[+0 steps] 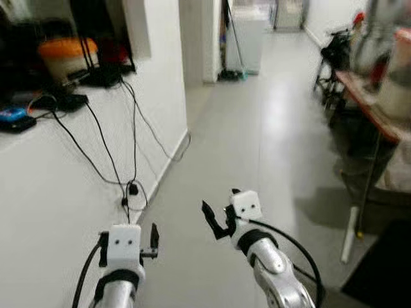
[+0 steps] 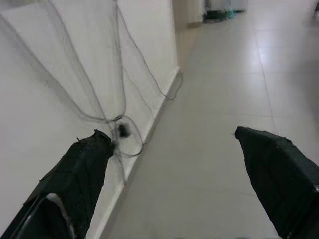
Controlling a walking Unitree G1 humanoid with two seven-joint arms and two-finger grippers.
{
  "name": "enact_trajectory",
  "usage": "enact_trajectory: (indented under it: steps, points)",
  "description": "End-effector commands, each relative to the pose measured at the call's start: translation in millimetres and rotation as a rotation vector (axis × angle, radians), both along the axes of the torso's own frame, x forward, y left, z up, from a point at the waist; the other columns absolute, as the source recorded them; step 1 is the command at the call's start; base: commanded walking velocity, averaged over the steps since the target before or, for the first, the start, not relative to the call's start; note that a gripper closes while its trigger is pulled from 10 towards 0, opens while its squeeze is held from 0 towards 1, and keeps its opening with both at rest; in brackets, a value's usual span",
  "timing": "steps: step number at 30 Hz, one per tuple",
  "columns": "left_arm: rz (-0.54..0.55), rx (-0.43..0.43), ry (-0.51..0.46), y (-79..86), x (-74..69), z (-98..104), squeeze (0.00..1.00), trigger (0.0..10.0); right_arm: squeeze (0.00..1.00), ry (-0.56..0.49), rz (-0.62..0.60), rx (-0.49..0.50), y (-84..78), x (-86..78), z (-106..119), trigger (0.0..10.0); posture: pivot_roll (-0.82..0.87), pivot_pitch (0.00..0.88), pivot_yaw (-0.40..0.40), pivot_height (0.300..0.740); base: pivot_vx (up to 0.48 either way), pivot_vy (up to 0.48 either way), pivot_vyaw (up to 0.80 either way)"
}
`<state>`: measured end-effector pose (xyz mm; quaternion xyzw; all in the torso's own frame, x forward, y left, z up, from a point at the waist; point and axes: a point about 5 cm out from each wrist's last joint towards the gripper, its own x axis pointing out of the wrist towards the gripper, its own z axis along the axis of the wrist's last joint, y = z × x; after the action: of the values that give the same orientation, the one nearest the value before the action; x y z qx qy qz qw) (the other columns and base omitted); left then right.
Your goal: Building children table
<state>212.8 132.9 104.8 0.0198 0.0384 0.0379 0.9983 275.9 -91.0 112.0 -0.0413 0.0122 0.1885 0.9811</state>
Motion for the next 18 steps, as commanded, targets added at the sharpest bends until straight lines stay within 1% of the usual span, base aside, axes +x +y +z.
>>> enact_trajectory:
  steps: [1,18]
  points:
    - [0.007,0.004,0.006,2.0,-0.9,-1.2,0.00,10.0,0.00,0.003,0.001,0.011,2.1,0.1,0.4,10.0,0.02,0.000,0.021,0.740,0.480,0.000,-0.80]
    - [0.006,0.005,0.004,2.0,-0.3,0.2,0.00,10.0,0.00,0.004,-0.007,0.016,1.4,1.0,1.8,10.0,0.03,0.000,0.024,0.740,0.480,0.000,-0.80]
